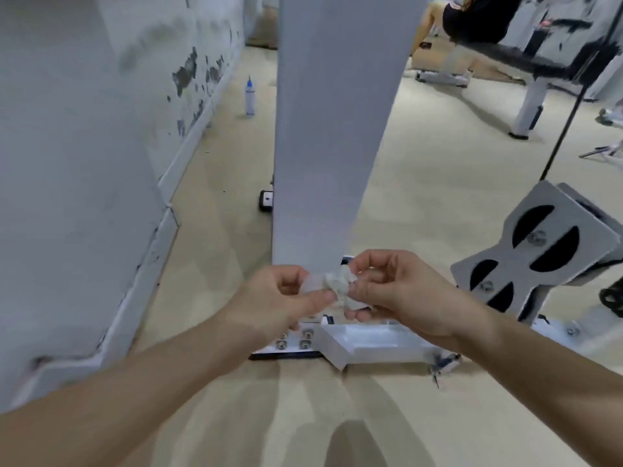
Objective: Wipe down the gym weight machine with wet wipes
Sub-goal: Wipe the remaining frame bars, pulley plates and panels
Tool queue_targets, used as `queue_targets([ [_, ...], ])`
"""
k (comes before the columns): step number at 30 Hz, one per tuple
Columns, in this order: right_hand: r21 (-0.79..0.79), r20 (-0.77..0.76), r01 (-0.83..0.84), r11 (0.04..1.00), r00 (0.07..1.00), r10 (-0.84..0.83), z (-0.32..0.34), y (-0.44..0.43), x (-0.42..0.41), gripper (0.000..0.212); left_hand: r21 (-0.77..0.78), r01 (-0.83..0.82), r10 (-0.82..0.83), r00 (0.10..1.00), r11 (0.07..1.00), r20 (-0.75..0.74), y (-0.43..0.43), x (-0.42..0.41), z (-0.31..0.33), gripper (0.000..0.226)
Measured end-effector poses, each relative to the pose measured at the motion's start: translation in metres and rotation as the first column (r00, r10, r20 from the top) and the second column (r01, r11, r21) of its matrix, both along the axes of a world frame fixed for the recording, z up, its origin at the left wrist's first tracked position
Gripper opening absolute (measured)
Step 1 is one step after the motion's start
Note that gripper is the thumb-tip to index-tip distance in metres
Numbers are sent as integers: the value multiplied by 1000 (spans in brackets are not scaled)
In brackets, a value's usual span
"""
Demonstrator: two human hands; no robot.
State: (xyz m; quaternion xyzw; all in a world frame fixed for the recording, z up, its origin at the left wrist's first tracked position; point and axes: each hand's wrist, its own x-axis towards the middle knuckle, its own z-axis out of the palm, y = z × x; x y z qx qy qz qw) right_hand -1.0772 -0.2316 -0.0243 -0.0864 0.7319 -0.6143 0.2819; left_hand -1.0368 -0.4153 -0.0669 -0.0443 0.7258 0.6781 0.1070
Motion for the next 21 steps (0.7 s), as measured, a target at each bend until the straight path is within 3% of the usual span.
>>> queue_targets([
  [2, 127, -72, 8, 992, 997, 1, -2, -26, 1, 12, 109, -125, 123, 992, 986, 20, -13, 3, -16, 27],
  [4, 328, -396, 54, 943, 914, 86, -6, -54, -2, 13, 191, -254, 250, 967, 948, 43, -25, 8, -34, 36],
  [5, 463, -583, 99, 881, 783, 219, -10, -65, -5, 13, 227, -324, 320, 946, 918, 56, -31, 8, -43, 30],
  [6, 607, -669, 147, 781, 624, 403, -16, -76, -6, 13, 269, -401, 393, 916, 876, 86, -38, 8, -52, 21],
  [7, 716, -664, 213, 664, 500, 556, -24, -83, -7, 16, 312, -471, 454, 882, 825, 130, -45, 6, -62, 16],
  [9, 805, -592, 315, 502, 386, 708, -44, -87, -6, 22, 382, -578, 526, 815, 721, 242, -62, -2, -82, 18],
  [11, 816, -573, 368, 446, 413, 707, -67, -83, -4, 35, 399, -622, 526, 783, 674, 332, -79, -16, -102, 17],
  [13, 797, -600, 405, 449, 445, 664, -88, -76, -5, 44, 339, -608, 484, 786, 718, 384, -87, -37, -121, 10],
  [16, 760, -649, 445, 473, 487, 584, -103, -77, 1, 9, 199, -507, 407, 826, 839, 389, -87, -66, -133, 6],
  [19, 752, -647, 451, 480, 642, 411, -110, -87, 2, 37, 181, -507, 407, 820, 843, 403, -86, -84, -131, 4],
  [21, 716, -691, 496, 491, 604, 397, -116, -96, 5, 43, 224, -511, 383, 814, 830, 436, -87, -89, -129, 13],
])
